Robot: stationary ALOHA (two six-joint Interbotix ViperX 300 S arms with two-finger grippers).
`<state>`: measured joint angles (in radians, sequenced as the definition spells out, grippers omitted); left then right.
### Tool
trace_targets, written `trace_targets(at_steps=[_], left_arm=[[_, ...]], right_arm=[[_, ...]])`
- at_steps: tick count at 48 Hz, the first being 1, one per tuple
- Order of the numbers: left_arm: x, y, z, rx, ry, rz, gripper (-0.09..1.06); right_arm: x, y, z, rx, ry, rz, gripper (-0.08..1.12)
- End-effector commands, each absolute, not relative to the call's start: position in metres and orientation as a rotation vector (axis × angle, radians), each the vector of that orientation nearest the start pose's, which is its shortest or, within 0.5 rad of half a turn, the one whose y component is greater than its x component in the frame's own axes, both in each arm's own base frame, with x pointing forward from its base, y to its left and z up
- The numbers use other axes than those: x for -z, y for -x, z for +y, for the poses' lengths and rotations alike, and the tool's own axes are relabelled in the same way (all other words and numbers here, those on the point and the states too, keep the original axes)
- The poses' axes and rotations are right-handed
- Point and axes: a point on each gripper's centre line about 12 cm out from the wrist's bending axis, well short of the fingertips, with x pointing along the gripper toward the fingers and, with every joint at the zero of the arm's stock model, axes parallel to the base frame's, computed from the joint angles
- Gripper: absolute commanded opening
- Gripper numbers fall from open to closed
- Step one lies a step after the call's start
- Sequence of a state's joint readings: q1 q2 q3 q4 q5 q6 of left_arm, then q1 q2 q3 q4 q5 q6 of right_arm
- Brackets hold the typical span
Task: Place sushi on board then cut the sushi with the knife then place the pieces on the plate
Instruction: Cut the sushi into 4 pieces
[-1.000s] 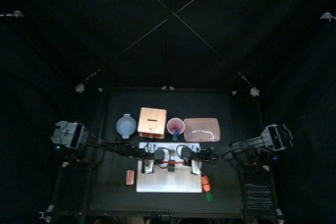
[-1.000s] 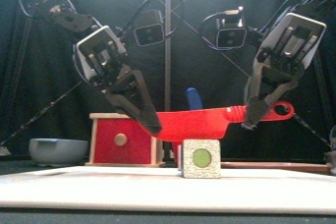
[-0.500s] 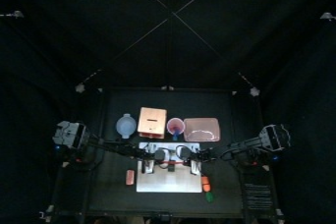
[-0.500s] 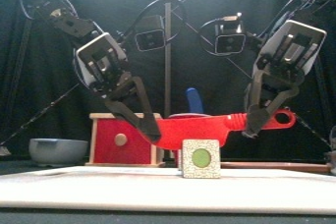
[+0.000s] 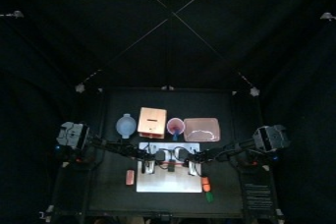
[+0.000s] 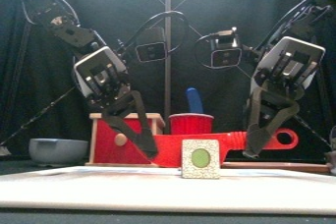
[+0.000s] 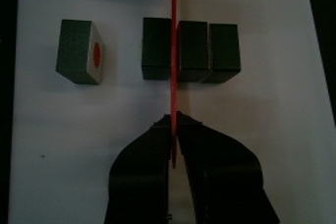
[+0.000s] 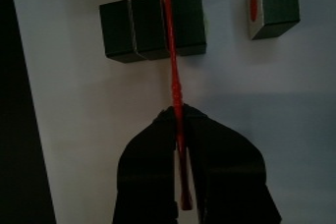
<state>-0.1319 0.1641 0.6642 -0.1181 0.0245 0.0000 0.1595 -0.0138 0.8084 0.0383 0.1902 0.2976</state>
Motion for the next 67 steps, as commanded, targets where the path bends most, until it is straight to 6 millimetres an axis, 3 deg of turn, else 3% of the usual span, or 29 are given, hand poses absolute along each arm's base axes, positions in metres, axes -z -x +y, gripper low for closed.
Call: trace_targets(at_steps=[1, 16, 37, 55, 67], left_arm=[[-0.106, -0.385, -0.052, 0.069, 0.074, 0.854, 0.5], [-0.102, -0.385, -0.052, 0.062, 0.089, 0.864, 0.5], [-0.108, -0.384, -0.066, 0.087, 0.102, 0.855, 0.5], [-0.145, -0.381, -0.066, 0.111, 0.079, 0.78, 0.5], [-0.149, -0.378, -0.079, 0.144, 0.069, 0.772, 0.5]], right_arm=[[-0.121, -0.328, 0.059, -0.001, -0.236, 0.983, 0.32], [-0.117, -0.329, 0.063, -0.006, -0.24, 0.992, 0.32], [-0.123, -0.331, 0.075, -0.035, -0.24, 0.982, 0.32], [-0.157, -0.331, 0.073, -0.049, -0.23, 0.939, 0.32], [-0.169, -0.33, 0.081, -0.074, -0.234, 0.914, 0.32]])
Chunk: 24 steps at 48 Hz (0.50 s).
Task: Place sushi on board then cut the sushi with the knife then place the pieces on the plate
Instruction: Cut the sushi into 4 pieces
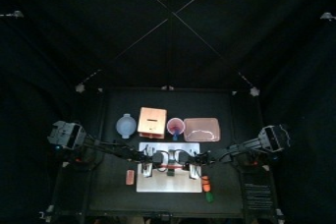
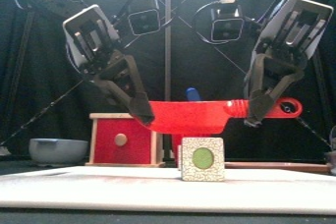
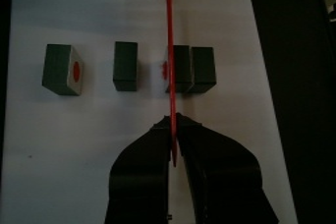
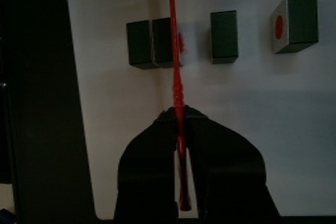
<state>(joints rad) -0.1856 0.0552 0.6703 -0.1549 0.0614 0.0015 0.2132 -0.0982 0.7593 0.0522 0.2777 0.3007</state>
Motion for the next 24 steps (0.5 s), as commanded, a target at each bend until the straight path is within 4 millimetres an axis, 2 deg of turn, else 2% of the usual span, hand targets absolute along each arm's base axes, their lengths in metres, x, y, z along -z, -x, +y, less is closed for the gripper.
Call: trace_targets(at_steps=[1, 12, 24], left_arm=[[-0.149, -0.377, -0.08, 0.148, 0.067, 0.774, 0.5], [-0.143, -0.376, -0.094, 0.172, 0.071, 0.793, 0.49], [-0.134, -0.378, -0.093, 0.162, 0.084, 0.809, 0.5]], right_arm=[[-0.169, -0.33, 0.082, -0.077, -0.233, 0.914, 0.32], [-0.166, -0.329, 0.093, -0.098, -0.246, 0.922, 0.32], [-0.158, -0.329, 0.097, -0.1, -0.251, 0.943, 0.32]])
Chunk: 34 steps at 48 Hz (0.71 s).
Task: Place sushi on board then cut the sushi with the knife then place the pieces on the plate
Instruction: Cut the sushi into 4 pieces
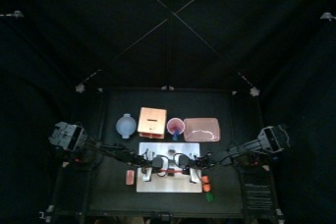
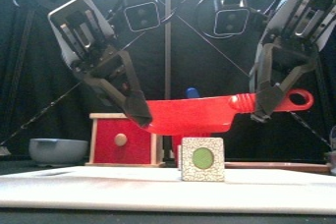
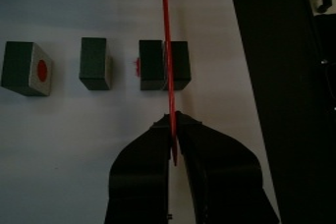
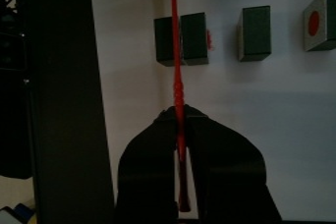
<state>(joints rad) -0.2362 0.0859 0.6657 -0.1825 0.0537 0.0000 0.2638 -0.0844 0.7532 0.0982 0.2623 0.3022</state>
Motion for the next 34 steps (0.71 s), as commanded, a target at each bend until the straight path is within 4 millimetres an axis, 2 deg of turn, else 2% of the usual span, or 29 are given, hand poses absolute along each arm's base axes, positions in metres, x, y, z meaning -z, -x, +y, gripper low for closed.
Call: trace_targets(at_steps=[1, 17, 34], left_arm=[[-0.134, -0.378, -0.093, 0.16, 0.086, 0.81, 0.49], [-0.134, -0.379, -0.091, 0.157, 0.082, 0.799, 0.5], [-0.139, -0.38, -0.091, 0.165, 0.062, 0.785, 0.49]], right_arm=[[-0.157, -0.329, 0.097, -0.099, -0.249, 0.946, 0.32], [-0.155, -0.33, 0.095, -0.094, -0.243, 0.95, 0.32], [-0.165, -0.33, 0.094, -0.101, -0.245, 0.92, 0.32]])
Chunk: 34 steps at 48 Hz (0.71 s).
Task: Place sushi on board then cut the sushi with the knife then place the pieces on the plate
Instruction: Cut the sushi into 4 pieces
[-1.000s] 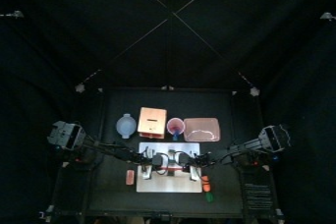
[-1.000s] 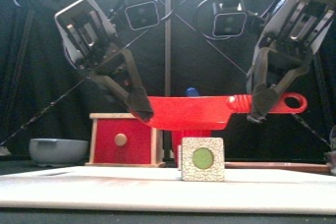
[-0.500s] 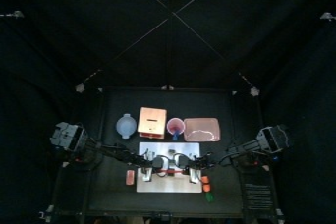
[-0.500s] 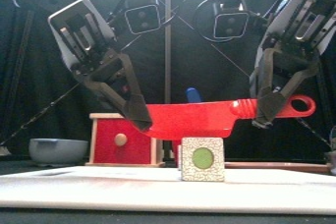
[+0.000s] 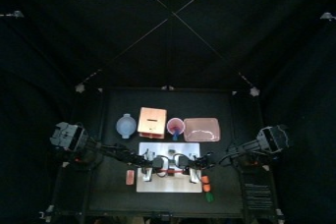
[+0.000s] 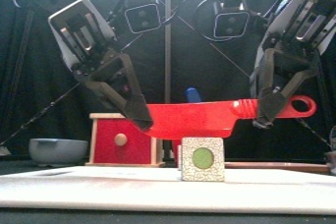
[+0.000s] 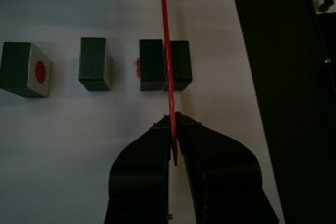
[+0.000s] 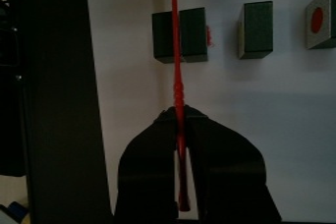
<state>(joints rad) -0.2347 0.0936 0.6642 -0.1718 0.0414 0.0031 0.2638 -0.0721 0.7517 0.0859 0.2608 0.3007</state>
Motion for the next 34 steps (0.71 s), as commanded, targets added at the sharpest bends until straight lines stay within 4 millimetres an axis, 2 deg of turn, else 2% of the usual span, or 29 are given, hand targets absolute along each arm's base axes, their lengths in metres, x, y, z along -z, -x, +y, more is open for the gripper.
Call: trace_targets(at_steps=[1, 34], left_arm=[[-0.1394, -0.3804, -0.0905, 0.166, 0.061, 0.783, 0.5], [-0.1364, -0.3818, -0.0871, 0.165, 0.04, 0.787, 0.5]], right_arm=[[-0.165, -0.3298, 0.094, -0.101, -0.245, 0.92, 0.32], [-0.1591, -0.3265, 0.0909, -0.091, -0.243, 0.937, 0.32]])
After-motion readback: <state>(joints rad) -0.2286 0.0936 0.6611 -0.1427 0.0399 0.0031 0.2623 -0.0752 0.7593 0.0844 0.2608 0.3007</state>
